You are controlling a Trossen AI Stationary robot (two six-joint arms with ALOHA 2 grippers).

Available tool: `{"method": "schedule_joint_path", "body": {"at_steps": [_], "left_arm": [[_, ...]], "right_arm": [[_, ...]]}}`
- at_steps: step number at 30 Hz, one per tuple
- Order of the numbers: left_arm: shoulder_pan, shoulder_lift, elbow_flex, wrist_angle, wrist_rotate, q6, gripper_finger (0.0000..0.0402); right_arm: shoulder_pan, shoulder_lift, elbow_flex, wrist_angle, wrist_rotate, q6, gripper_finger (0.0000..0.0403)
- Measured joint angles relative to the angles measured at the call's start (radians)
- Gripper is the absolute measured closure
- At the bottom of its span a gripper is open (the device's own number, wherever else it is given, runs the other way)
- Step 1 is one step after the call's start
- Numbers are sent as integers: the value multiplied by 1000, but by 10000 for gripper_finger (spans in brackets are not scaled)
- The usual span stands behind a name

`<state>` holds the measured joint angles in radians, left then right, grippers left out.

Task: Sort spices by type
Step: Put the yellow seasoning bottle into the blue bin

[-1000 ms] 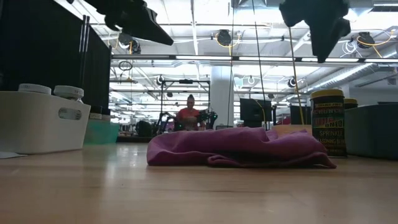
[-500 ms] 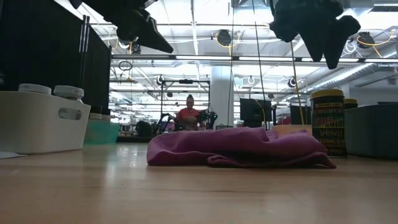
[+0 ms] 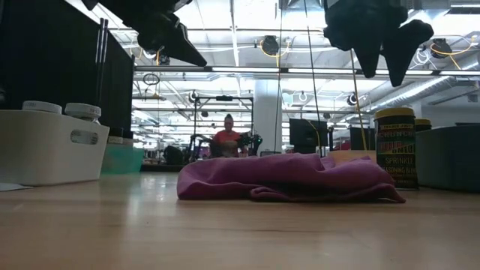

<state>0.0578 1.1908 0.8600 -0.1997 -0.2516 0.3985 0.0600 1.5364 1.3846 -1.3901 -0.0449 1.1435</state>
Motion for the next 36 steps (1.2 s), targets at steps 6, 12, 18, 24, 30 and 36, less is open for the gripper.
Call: {"method": "schedule_joint_path", "body": {"at_steps": [6, 12, 18, 24, 30, 36], "left_arm": [[0, 0, 0, 0, 0, -1, 391], [0, 0, 0, -4, 0, -4, 391], [0, 0, 0, -5, 1, -4, 391], [0, 0, 0, -5, 1, -4, 391], [0, 0, 0, -4, 1, -3, 391], [0, 0, 0, -4, 2, -2, 391]], "right_arm": [[1, 0, -1, 2, 4, 45, 105], [5, 0, -68, 45, -13, 87, 105], [8, 0, -107, 112, -10, 116, 105], [8, 0, -157, 132, -13, 132, 105], [8, 0, -183, 151, -9, 139, 105], [8, 0, -217, 222, -16, 139, 105]]}}
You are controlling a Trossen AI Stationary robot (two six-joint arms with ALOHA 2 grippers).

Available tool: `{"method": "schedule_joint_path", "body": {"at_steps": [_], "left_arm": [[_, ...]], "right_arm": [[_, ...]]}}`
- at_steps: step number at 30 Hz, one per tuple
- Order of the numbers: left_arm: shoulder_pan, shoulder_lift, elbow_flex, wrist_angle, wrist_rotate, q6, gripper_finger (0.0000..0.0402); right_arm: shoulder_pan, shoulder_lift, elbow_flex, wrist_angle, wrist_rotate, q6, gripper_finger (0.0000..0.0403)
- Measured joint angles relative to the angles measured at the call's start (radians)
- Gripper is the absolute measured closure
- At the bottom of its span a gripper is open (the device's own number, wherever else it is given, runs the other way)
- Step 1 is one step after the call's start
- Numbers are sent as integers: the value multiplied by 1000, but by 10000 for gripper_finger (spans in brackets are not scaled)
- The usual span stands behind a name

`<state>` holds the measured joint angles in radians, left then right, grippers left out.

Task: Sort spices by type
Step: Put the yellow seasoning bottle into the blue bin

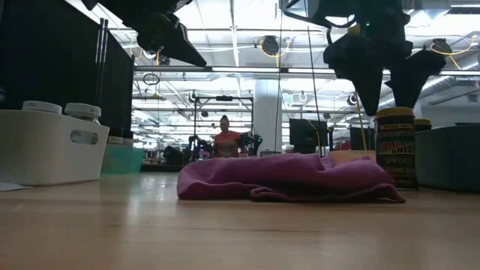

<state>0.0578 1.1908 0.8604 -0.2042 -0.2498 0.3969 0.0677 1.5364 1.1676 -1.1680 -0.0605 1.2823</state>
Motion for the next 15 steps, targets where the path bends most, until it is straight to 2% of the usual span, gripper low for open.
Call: {"method": "schedule_joint_path", "body": {"at_steps": [15], "left_arm": [[0, 0, 0, 0, 1, 0, 391]], "right_arm": [[1, 3, -2, 18, -9, -12, 106]]}}
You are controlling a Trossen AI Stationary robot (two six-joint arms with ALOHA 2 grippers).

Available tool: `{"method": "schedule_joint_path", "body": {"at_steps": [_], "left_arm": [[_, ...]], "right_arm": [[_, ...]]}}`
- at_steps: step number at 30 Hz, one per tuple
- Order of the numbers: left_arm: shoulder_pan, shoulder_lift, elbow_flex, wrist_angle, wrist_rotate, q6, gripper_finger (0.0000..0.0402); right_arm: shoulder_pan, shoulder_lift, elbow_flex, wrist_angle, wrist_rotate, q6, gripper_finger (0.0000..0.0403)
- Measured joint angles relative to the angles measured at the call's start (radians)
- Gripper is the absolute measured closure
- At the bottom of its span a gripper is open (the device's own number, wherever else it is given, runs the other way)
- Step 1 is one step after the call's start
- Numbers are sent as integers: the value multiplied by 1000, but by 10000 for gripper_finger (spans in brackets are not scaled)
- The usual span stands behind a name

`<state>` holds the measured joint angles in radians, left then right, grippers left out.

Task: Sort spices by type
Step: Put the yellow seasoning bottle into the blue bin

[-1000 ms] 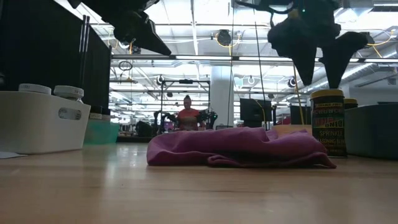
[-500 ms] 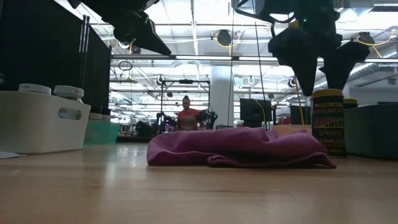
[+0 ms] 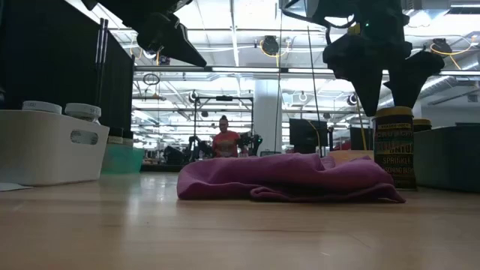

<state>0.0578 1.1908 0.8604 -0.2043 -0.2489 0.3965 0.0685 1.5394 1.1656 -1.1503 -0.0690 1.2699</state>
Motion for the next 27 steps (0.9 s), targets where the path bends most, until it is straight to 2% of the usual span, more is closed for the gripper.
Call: {"method": "schedule_joint_path", "body": {"at_steps": [8, 19, 27], "left_arm": [[0, 0, 0, -16, 0, 0, 391], [0, 0, 0, -23, 0, -1, 391], [0, 0, 0, -22, 0, 0, 391]], "right_arm": [[0, 72, -1, 9, -17, -79, 127], [0, 93, -2, 18, -41, -102, 200], [-4, 67, 40, -26, -69, -144, 202]]}}
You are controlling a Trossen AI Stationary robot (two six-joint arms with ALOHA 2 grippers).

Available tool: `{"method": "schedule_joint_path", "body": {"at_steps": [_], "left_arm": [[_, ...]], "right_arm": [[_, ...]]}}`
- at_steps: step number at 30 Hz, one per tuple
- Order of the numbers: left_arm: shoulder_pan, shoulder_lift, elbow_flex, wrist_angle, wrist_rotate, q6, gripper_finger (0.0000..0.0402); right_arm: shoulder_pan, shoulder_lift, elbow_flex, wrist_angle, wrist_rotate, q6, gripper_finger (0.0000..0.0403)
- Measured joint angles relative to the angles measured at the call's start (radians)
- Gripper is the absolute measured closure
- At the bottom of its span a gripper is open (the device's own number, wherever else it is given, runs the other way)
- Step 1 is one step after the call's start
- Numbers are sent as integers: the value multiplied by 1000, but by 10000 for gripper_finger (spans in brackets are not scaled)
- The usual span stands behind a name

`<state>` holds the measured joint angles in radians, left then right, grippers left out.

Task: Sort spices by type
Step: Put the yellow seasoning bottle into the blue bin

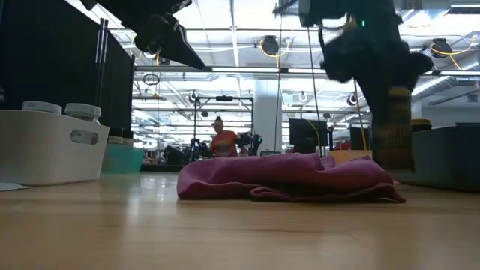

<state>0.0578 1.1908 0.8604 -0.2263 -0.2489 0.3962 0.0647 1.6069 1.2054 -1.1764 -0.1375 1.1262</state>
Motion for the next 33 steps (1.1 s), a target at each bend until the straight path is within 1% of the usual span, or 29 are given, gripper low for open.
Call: {"method": "schedule_joint_path", "body": {"at_steps": [3, 8, 11, 16, 20, 24, 29, 33], "left_arm": [[0, 0, 0, 0, 0, 0, 391], [0, 0, 0, 1, 0, 1, 391], [0, 0, 0, 2, 1, 1, 391], [-7, 0, 0, 2, 5, 1, 391], [-14, 0, 0, 2, 9, 0, 391], [-14, 0, 0, 8, 11, -19, 391], [-14, 0, 0, 9, 11, -39, 391], [-14, 0, 0, 9, 11, -49, 391]], "right_arm": [[0, -17, 66, -67, 4, -31, 199], [0, -41, 207, -286, 6, -75, 199], [0, -69, 256, -396, 15, -76, 199], [1, -165, 255, -398, 20, -45, 199], [10, -232, 254, -395, 89, 11, 199], [9, -291, 204, -394, 107, 37, 199], [9, -367, 61, -397, 80, 50, 199], [5, -415, -46, -395, 80, 67, 199]]}}
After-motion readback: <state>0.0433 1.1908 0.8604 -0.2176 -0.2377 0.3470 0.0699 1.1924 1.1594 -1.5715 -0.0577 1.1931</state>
